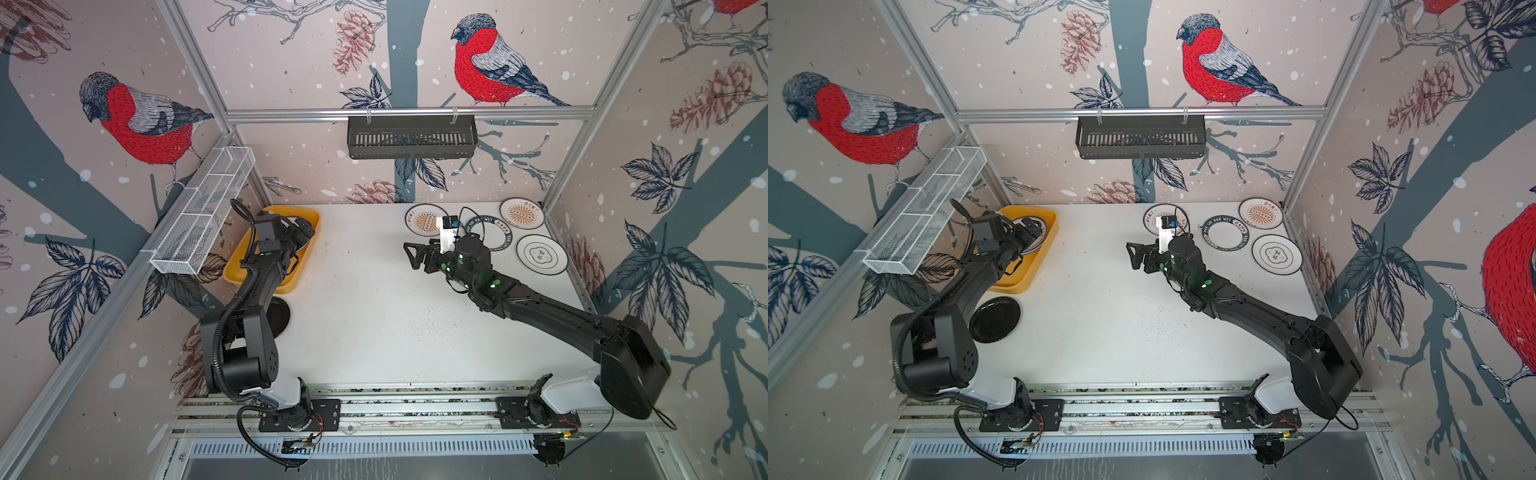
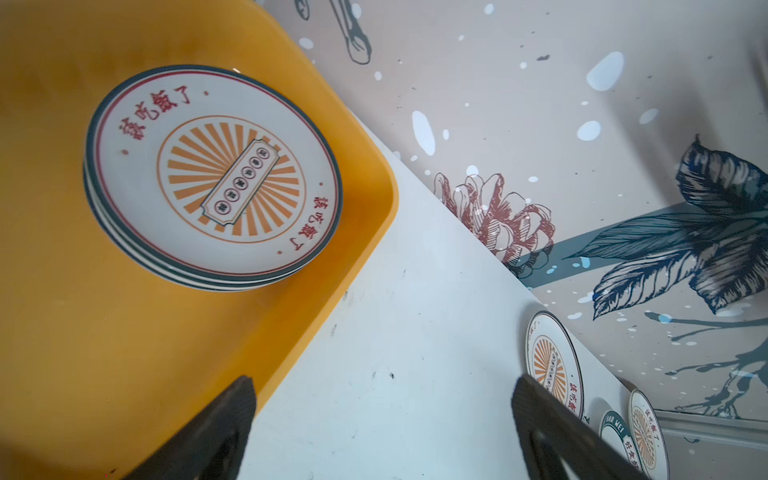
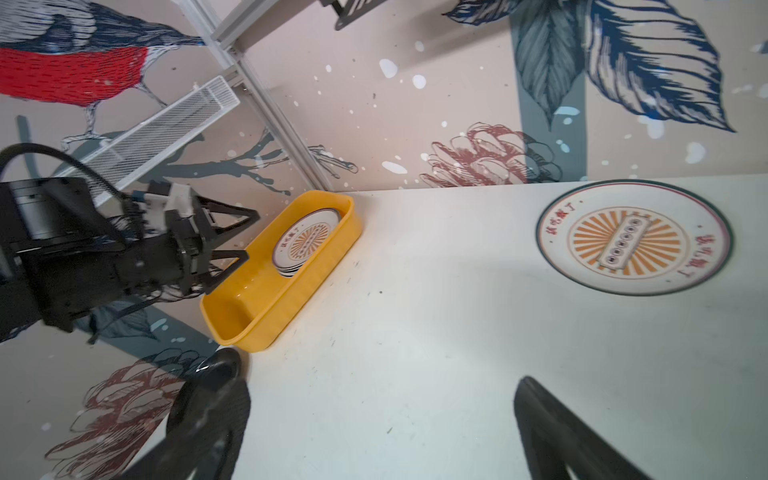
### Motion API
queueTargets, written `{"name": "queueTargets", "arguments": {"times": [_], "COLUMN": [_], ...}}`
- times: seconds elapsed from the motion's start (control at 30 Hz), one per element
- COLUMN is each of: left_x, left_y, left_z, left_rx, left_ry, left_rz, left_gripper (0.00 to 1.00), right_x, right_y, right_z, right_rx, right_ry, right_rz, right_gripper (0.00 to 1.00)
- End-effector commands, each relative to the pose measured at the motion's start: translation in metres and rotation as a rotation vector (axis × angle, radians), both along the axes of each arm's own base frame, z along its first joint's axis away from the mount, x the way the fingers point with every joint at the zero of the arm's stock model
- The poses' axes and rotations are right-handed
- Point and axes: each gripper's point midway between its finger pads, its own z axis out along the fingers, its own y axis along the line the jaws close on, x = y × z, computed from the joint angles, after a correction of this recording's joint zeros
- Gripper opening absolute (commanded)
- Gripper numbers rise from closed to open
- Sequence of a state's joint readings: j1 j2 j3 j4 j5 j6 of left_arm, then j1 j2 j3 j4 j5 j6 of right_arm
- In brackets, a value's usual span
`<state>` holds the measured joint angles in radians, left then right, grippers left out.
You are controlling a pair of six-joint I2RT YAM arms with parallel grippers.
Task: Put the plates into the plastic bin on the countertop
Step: 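Open the left gripper and withdraw from the bin while right gripper reaches farther, then move both grippers to the sunburst plate at the far table edge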
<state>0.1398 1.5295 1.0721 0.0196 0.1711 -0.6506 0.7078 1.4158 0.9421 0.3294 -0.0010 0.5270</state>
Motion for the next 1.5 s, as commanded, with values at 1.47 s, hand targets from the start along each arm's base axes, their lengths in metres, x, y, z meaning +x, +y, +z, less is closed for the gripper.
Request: {"name": "queueTargets", "arguments": {"times": [1.47], "left_x": [0.09], "left_y": [-0.273], "left_z": [-0.118], "left_rx": [-0.266], "left_ry": [0.12], "left_rz": [-0.495], "left_gripper": [0.96], "right_x": [0.277], "right_y": [-0.106], "right_z": [-0.138], "right_rx": [0.317], "right_ry": [0.168], "right_rz": [-0.121], "right_gripper": [0.99]}}
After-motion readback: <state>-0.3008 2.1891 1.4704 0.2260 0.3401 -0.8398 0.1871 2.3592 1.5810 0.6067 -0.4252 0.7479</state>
